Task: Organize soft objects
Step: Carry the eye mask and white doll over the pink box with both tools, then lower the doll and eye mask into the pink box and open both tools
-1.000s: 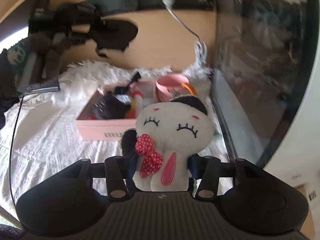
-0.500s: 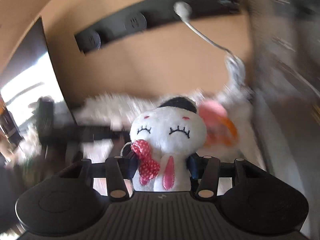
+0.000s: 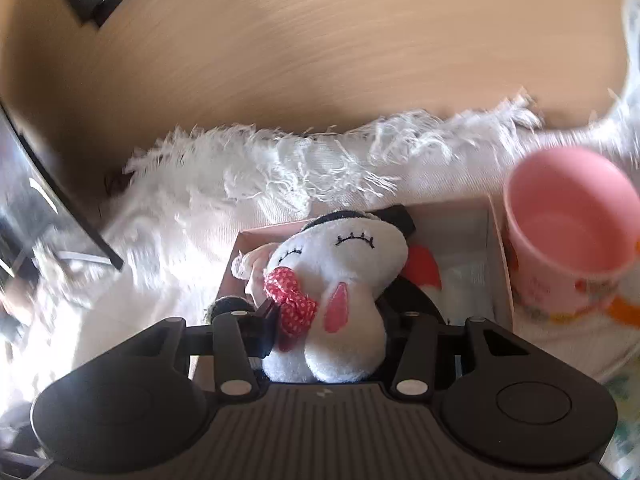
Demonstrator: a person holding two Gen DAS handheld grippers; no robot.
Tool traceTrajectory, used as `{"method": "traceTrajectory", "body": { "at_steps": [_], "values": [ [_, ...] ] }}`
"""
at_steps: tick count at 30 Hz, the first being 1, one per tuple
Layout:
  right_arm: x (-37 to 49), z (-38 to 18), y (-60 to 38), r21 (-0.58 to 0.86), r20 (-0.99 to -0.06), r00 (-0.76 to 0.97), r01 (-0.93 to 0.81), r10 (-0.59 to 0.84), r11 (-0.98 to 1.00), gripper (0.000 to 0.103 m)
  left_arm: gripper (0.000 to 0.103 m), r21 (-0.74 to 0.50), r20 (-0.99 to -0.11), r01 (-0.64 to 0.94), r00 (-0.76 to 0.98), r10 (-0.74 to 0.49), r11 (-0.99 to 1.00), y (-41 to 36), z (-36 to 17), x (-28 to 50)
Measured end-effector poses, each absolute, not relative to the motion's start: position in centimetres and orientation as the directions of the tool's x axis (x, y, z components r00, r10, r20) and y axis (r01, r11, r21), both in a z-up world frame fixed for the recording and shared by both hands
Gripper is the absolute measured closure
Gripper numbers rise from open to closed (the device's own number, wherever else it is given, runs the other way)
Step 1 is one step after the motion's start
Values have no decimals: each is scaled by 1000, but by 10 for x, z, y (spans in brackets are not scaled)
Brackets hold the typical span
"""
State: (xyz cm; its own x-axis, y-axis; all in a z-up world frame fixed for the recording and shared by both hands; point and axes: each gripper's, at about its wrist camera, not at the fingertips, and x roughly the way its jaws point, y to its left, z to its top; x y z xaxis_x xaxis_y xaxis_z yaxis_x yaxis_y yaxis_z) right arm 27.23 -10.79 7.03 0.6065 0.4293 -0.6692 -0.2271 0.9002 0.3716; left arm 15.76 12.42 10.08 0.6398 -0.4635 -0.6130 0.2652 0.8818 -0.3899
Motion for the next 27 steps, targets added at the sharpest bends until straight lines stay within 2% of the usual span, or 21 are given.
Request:
{"method": "traceTrajectory", "body": {
  "at_steps": [2, 4, 5, 7, 10, 11, 12, 13, 15, 17, 19, 23, 27],
  "values": [
    [267, 80, -104, 301, -682, 616, -257, 395, 918, 51, 57, -398, -601, 282, 639, -481, 873, 120, 103, 162],
    [263, 90, -106, 249, -705, 609, -266, 363, 931, 39, 57, -392, -603, 290, 635, -482, 873, 115, 103, 169],
    [259, 96, -110, 241, -703, 614, -267, 358, 933, 36, 57, -390, -604, 294, 634, -483, 873, 112, 103, 171],
    [247, 112, -122, 250, -670, 643, -275, 371, 928, 28, 57, -392, -596, 308, 633, -494, 867, 107, 104, 176],
    [215, 128, -140, 245, -604, 705, -280, 372, 928, 24, 57, -389, -567, 343, 643, -516, 855, 101, 111, 184],
    [204, 129, -144, 232, -592, 722, -274, 359, 933, 25, 57, -389, -555, 357, 646, -525, 849, 98, 114, 189],
    [194, 128, -146, 219, -586, 734, -265, 344, 939, 31, 57, -387, -545, 370, 647, -533, 845, 95, 115, 195],
    [186, 124, -147, 213, -587, 737, -258, 335, 942, 43, 57, -384, -541, 382, 645, -540, 841, 90, 116, 202],
    [180, 112, -146, 233, -619, 709, -245, 338, 941, 62, 59, -371, -571, 400, 614, -545, 838, 80, 111, 220],
    [180, 96, -140, 249, -653, 678, -230, 339, 941, 62, 66, -326, -643, 394, 573, -507, 859, 70, 98, 237],
    [182, 89, -134, 211, -649, 701, -207, 295, 955, 62, 64, -286, -680, 402, 555, -480, 870, 66, 85, 244],
    [207, 81, -123, 174, -684, 688, -167, 241, 971, 62, 58, -304, -696, 374, 541, -472, 876, 75, 69, 248],
    [215, 76, -117, 154, -699, 678, -167, 226, 974, 60, 58, -335, -676, 355, 555, -485, 873, 83, 65, 246]
  ]
}}
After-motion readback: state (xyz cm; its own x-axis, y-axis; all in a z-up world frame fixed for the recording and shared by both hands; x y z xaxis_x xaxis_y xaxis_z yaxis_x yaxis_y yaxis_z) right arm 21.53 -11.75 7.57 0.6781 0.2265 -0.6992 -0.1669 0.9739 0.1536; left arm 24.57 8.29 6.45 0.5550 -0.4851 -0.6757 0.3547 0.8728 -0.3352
